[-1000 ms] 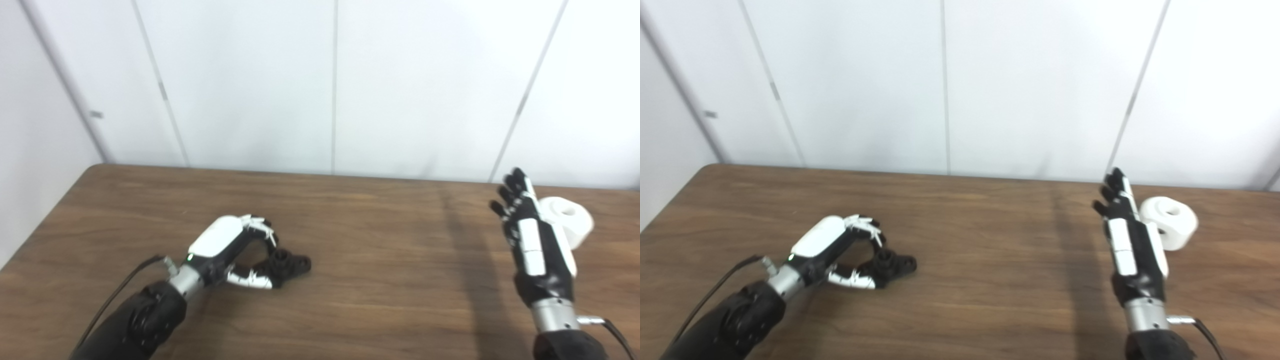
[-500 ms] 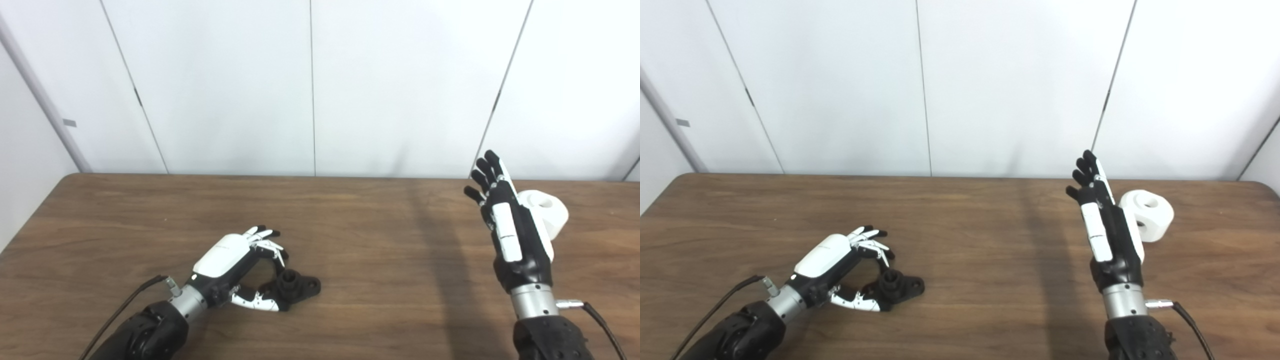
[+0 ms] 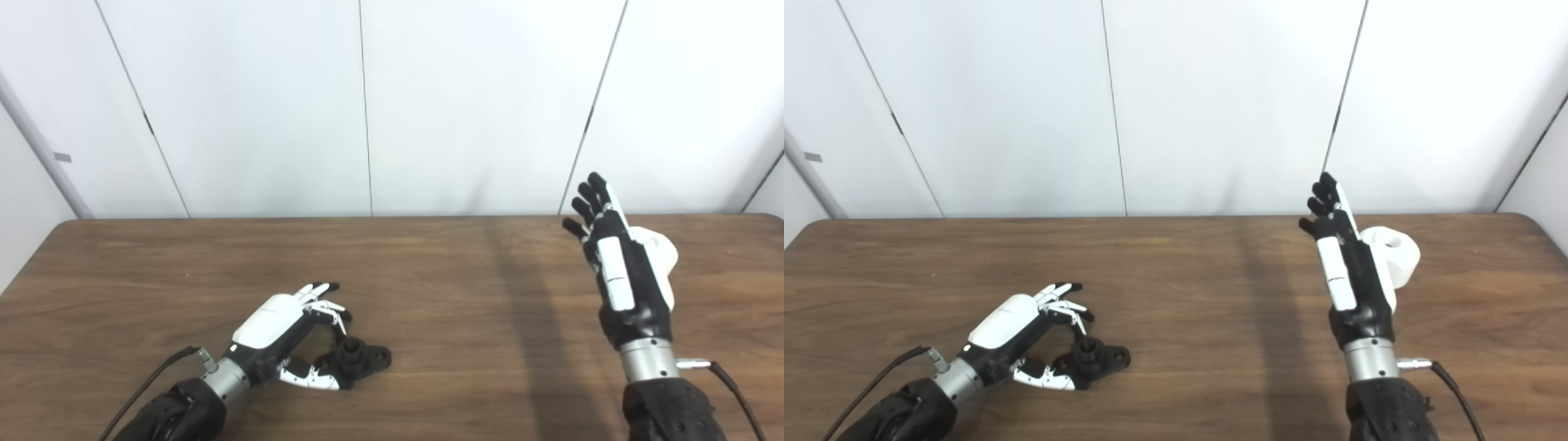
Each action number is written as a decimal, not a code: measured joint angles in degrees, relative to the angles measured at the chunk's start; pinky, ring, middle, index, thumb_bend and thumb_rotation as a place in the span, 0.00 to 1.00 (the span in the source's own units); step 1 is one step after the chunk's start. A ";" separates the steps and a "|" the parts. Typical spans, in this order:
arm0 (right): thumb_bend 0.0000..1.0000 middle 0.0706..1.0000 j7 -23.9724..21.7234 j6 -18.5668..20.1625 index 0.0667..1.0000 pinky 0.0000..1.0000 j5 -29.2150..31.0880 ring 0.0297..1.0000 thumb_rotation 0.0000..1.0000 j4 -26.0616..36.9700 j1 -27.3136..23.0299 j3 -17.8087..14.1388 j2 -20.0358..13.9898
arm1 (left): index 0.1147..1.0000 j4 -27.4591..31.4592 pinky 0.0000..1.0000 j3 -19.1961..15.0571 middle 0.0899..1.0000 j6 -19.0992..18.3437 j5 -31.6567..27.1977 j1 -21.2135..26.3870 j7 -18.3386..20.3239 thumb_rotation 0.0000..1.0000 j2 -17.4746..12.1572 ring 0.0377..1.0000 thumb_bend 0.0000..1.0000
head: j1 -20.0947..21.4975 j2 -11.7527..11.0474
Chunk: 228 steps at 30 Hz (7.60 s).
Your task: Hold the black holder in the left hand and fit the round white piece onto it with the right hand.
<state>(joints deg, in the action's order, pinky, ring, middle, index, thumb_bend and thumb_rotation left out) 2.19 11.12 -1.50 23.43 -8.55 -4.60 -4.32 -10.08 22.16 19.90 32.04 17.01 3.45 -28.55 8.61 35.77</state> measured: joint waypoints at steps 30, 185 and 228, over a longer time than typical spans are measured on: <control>0.80 0.87 -5.54 10.02 0.79 0.86 -14.55 0.90 0.37 1.54 1.76 -11.00 -28.29 | 0.42 -0.10 1.00 -2.52 0.69 1.93 -0.93 -1.03 1.26 0.04 0.88 0.92 0.52 | 13.98 -0.53; 0.52 0.81 7.88 3.96 0.45 0.81 -27.13 0.95 0.14 -36.72 -13.84 2.77 -22.62 | 0.42 7.02 1.00 -9.13 0.67 -0.30 -7.29 -5.12 13.18 0.04 0.61 0.89 0.52 | 19.79 -1.76; 0.52 0.82 -16.08 5.38 0.45 0.92 -24.67 1.00 0.14 -1.88 -11.36 16.62 -10.24 | 0.42 8.90 1.00 -6.85 0.70 -5.94 1.04 -7.50 5.32 0.05 7.02 0.94 0.52 | -8.16 5.01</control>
<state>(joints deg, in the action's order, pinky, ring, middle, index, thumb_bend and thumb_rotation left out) -13.89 16.50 -26.17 21.55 -19.92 12.02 -14.56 -1.18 15.31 13.96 33.08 9.50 8.76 -21.53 0.45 40.78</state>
